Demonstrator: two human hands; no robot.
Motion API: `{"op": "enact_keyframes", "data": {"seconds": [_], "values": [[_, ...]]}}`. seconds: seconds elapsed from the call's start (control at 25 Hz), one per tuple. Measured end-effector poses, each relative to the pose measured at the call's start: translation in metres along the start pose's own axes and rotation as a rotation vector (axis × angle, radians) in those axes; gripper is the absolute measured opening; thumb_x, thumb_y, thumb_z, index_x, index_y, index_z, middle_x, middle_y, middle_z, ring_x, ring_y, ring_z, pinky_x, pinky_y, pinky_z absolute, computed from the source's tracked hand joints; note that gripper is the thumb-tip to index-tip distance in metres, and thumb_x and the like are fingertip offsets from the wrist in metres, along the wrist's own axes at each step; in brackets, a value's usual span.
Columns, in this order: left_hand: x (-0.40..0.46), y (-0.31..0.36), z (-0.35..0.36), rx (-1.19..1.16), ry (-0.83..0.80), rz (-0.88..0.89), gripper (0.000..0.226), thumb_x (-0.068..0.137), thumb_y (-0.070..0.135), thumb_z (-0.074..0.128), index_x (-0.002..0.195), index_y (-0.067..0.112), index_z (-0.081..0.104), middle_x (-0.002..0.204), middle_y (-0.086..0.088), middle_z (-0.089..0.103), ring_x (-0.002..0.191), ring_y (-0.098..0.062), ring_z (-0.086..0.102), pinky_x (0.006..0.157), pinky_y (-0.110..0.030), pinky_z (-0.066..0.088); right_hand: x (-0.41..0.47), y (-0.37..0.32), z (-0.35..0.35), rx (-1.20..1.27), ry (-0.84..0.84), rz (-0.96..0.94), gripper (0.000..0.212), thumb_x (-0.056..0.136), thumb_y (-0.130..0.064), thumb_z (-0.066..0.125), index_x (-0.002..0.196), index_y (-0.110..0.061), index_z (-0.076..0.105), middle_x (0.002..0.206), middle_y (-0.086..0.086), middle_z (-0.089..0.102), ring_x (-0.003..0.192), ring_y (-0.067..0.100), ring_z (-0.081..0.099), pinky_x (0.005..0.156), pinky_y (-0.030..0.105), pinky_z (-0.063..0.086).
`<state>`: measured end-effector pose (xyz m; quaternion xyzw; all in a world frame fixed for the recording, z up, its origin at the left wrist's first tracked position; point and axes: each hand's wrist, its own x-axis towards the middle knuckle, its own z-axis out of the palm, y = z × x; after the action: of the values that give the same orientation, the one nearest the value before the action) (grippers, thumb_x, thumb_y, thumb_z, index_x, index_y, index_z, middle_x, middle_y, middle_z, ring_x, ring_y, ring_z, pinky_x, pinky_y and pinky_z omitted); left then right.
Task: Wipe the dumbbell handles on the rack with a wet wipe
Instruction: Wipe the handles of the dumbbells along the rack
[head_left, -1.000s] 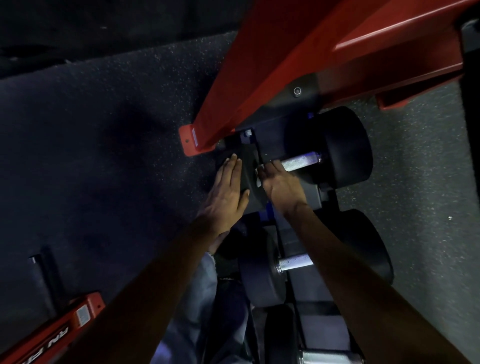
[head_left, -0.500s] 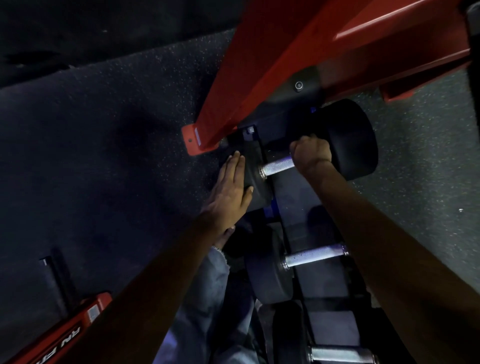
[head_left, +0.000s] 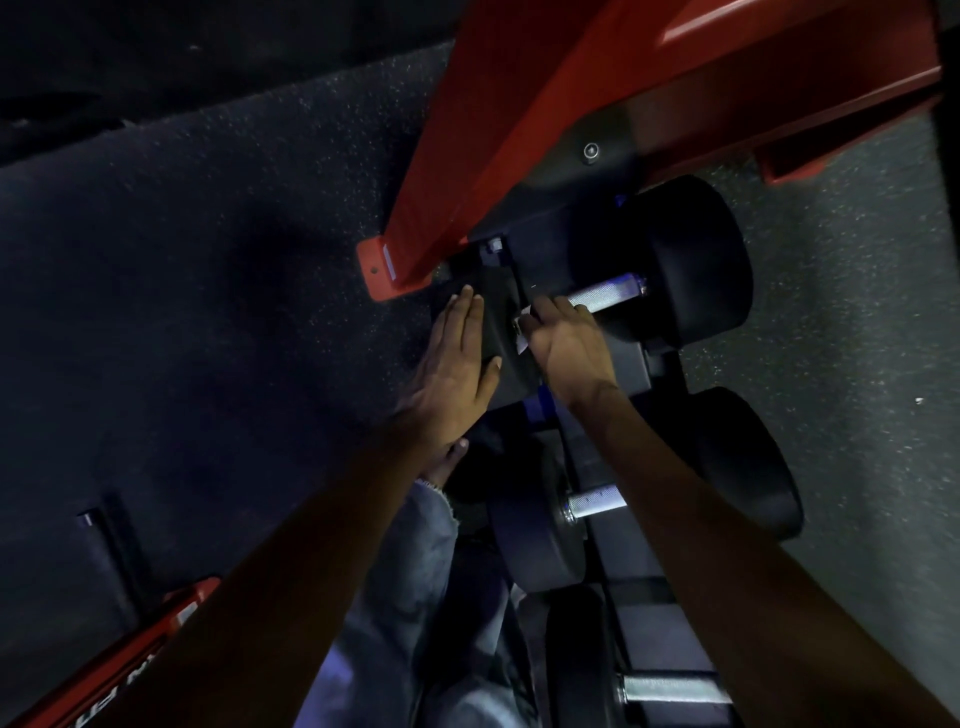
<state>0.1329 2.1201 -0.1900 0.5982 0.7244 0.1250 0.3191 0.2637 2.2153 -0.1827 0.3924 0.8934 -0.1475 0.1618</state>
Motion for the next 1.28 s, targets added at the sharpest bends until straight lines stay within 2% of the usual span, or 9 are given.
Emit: {"op": "enact_keyframes", "data": {"seconds": [0.12,0.2,0.36,0.48,0.64,0.8,0.92,1.16,1.28], "values": [[0.0,0.0,-0.001,0.001,-0.007,0.006,0.067,0.093,0.036,0.032,0.145,-0.006,0.022,0.153,-0.022,0.019,0.143,-0.034,0.017,0.117,-0.039,0.02,-0.003,-0.006,0.001,0.07,-0.021,0.09,0.026,0.092,-0.012,0.048,0.116,-0.004,0.055,0.117,0.014,0.053,0.108,0.033,0.05,0.075,0.039,0.045],[0.001,0.0,-0.001,0.004,-0.01,0.003,0.065,0.095,0.033,0.035,0.145,-0.005,0.021,0.154,-0.021,0.017,0.143,-0.032,0.015,0.117,-0.038,0.018,-0.006,-0.008,0.009,0.118,-0.064,0.156,0.03,0.096,-0.018,0.043,0.124,-0.008,0.048,0.123,0.012,0.05,0.11,0.033,0.05,0.074,0.039,0.041],[0.002,-0.001,-0.003,-0.01,-0.007,0.01,0.063,0.096,0.023,0.047,0.146,-0.004,0.019,0.155,-0.02,0.015,0.144,-0.031,0.012,0.118,-0.037,0.017,-0.008,0.006,0.023,0.439,0.018,0.385,0.017,0.094,-0.022,0.045,0.105,-0.012,0.053,0.108,0.016,0.059,0.094,0.039,0.059,0.066,0.036,0.033],[0.002,-0.002,-0.003,-0.006,-0.009,0.023,0.063,0.096,0.026,0.044,0.145,-0.005,0.021,0.154,-0.021,0.017,0.144,-0.032,0.014,0.118,-0.037,0.017,-0.013,0.027,0.026,0.402,0.146,0.467,0.021,0.095,-0.021,0.044,0.107,-0.008,0.055,0.103,0.021,0.059,0.088,0.043,0.059,0.063,0.04,0.031],[0.002,-0.003,-0.003,0.002,-0.018,0.021,0.063,0.097,0.024,0.045,0.147,-0.004,0.018,0.156,-0.019,0.013,0.145,-0.029,0.01,0.119,-0.035,0.013,-0.021,0.044,0.019,0.322,0.339,0.534,0.031,0.088,-0.003,0.046,0.119,0.0,0.051,0.095,0.028,0.063,0.08,0.047,0.061,0.065,0.046,0.045],[0.003,-0.004,-0.003,-0.001,-0.011,0.036,0.064,0.097,0.025,0.046,0.147,-0.004,0.017,0.156,-0.019,0.013,0.145,-0.03,0.011,0.118,-0.035,0.014,-0.02,0.038,0.015,0.338,0.308,0.624,0.037,0.09,0.0,0.04,0.126,-0.001,0.044,0.092,0.031,0.063,0.082,0.049,0.06,0.066,0.046,0.042],[0.003,-0.005,-0.001,0.001,-0.019,0.023,0.065,0.097,0.027,0.045,0.147,-0.003,0.016,0.156,-0.018,0.012,0.145,-0.029,0.011,0.118,-0.036,0.015,-0.018,0.02,0.023,0.551,0.196,0.63,0.023,0.097,-0.014,0.038,0.117,-0.006,0.048,0.091,0.026,0.063,0.085,0.043,0.06,0.063,0.037,0.031],[0.004,-0.01,0.003,0.028,0.019,0.068,0.067,0.092,0.036,0.035,0.141,-0.009,0.028,0.149,-0.026,0.026,0.139,-0.037,0.025,0.115,-0.039,0.022,-0.015,-0.018,0.046,0.572,0.153,0.415,0.023,0.089,-0.005,0.048,0.112,-0.006,0.049,0.084,0.026,0.064,0.075,0.044,0.062,0.061,0.044,0.047],[0.006,-0.012,0.008,0.049,0.069,0.083,0.066,0.09,0.034,0.038,0.139,-0.01,0.032,0.146,-0.026,0.031,0.136,-0.037,0.03,0.114,-0.039,0.025,-0.017,-0.016,0.054,0.737,0.438,0.561,0.014,0.091,-0.012,0.051,0.101,-0.004,0.056,0.08,0.024,0.066,0.073,0.04,0.063,0.062,0.041,0.044]]}}
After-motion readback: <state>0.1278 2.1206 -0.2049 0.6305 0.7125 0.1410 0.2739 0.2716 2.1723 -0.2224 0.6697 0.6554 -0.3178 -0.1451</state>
